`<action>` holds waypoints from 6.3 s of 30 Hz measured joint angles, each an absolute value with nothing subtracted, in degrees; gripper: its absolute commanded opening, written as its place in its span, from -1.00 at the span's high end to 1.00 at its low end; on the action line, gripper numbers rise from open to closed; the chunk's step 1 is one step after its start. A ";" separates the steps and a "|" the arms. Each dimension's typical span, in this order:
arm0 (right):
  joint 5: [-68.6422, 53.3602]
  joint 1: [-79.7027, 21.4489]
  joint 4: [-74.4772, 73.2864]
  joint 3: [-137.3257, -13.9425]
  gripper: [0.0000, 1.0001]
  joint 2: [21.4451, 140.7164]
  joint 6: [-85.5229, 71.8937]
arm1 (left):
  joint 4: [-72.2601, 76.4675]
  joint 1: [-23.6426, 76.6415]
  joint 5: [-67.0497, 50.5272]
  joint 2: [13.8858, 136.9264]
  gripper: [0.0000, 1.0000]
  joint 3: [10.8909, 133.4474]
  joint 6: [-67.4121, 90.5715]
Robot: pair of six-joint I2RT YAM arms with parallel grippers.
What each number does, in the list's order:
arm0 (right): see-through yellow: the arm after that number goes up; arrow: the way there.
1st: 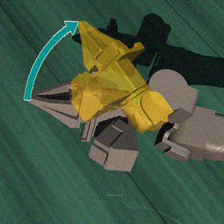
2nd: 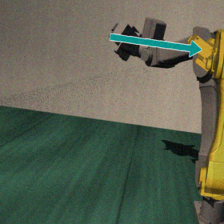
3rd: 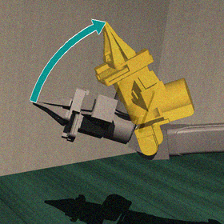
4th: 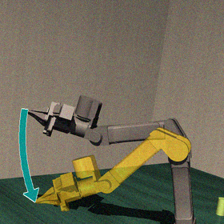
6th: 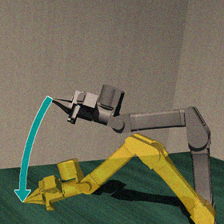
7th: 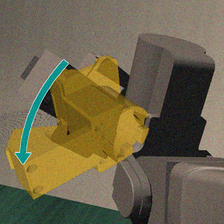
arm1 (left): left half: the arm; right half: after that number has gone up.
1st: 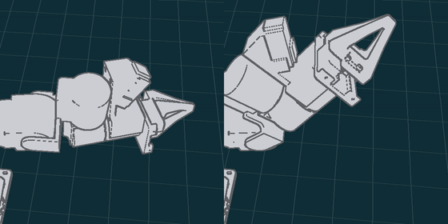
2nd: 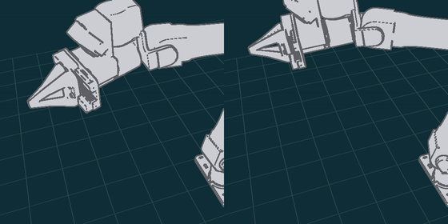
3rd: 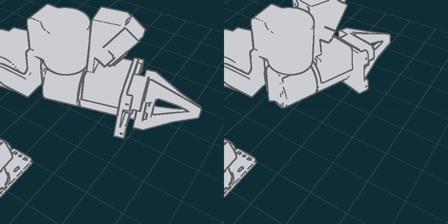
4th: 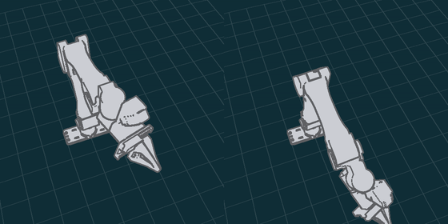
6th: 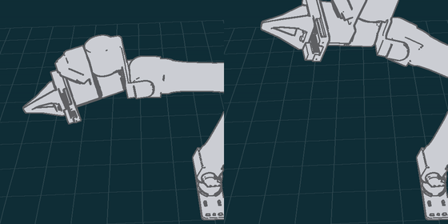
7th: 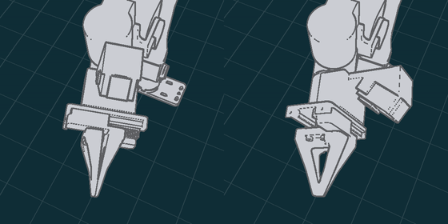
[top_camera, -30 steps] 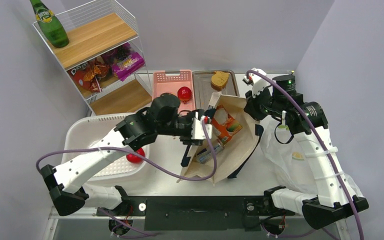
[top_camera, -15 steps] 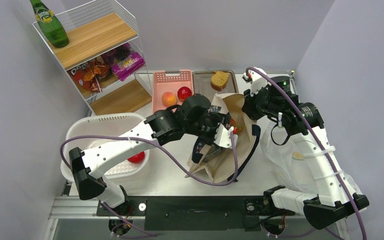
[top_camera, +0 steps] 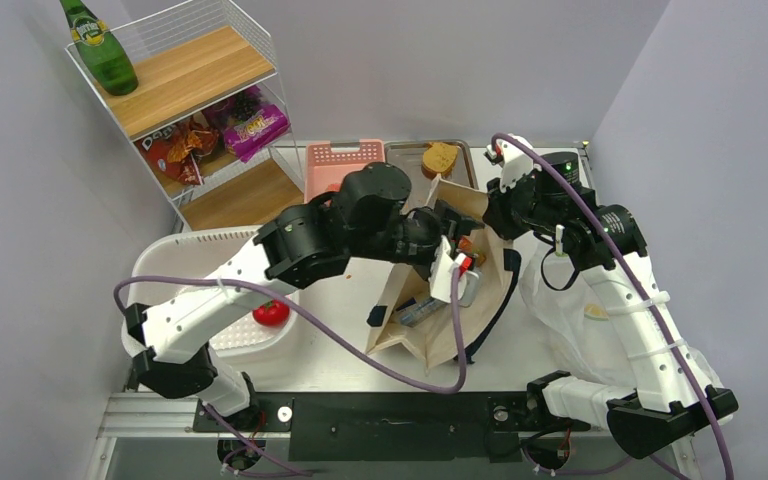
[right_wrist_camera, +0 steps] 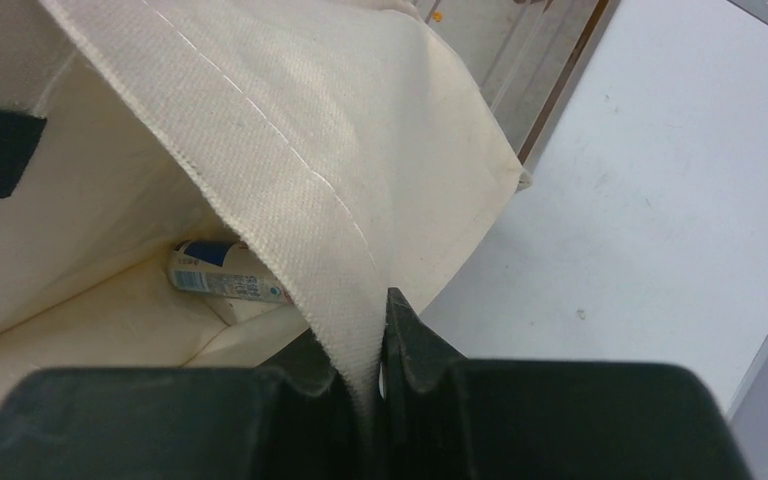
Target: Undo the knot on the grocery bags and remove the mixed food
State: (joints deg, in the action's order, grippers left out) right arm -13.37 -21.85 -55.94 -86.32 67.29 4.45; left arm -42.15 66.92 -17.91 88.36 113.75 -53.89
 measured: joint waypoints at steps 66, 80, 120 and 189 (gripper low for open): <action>-30.48 8.36 -62.67 -87.44 -0.58 76.53 11.77 | -19.16 52.29 -23.55 94.76 1.00 100.03 -24.18; -43.79 -9.56 -62.19 -95.61 -0.65 63.59 11.92 | -19.59 48.75 -18.00 94.78 1.00 101.84 -17.26; -46.65 -18.04 -44.34 -89.89 1.00 61.65 8.14 | -26.55 36.36 -33.23 75.88 -0.50 92.49 -24.95; -43.53 -16.32 11.51 -71.79 -0.61 60.60 -42.28 | 14.17 22.79 -42.54 71.44 1.00 83.40 31.99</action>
State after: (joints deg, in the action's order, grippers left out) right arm -43.53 -16.32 11.51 -71.79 60.60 -42.28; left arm 14.17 22.79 -42.54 71.44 83.40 31.99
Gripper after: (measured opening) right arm 0.773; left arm 0.048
